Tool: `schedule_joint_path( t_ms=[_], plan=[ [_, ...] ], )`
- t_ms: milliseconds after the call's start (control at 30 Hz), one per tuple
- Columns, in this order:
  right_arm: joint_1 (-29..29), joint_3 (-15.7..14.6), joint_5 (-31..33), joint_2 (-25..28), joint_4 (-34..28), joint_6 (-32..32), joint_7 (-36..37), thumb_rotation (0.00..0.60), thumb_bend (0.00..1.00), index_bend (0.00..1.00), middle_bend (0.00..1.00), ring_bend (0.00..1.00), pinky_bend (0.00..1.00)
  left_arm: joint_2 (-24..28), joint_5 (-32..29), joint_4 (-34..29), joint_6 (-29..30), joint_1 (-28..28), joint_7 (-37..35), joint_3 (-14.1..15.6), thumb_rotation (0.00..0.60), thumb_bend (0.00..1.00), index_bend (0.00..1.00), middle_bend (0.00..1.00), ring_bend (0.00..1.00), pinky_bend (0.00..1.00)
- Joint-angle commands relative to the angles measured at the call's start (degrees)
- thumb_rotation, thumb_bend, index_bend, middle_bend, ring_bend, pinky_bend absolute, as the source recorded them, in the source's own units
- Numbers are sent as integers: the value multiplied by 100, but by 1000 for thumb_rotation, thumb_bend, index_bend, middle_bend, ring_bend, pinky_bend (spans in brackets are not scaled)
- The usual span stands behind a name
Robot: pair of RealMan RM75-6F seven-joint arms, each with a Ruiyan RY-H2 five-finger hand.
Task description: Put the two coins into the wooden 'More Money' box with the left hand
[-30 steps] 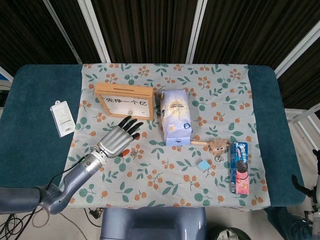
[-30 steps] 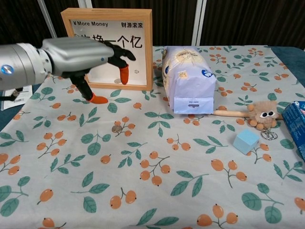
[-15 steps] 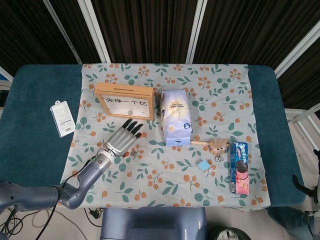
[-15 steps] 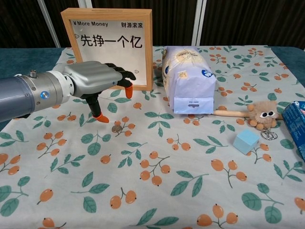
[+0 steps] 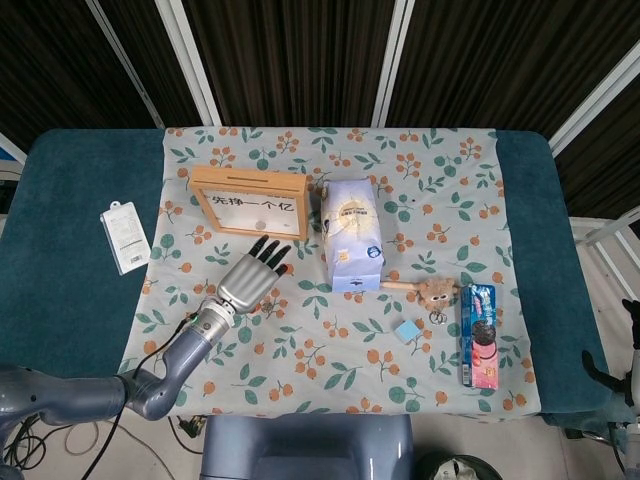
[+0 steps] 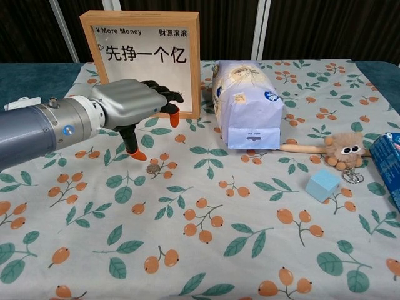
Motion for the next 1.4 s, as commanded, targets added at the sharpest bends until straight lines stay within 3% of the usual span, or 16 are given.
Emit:
schedule_joint_path(
  t_ms=[33,1400],
  plan=[
    [-1,1,6,2,-3,1,0,600,369,125,78,65,0,-144,111,130,4,47,-8,17,600,73,299,17,0,0],
    [24,25,185,24,-44,6,-114,600,369,125,78,65,0,-489,339,745,-573,282,-5,-304,600,73,301,17,0,0]
  ],
)
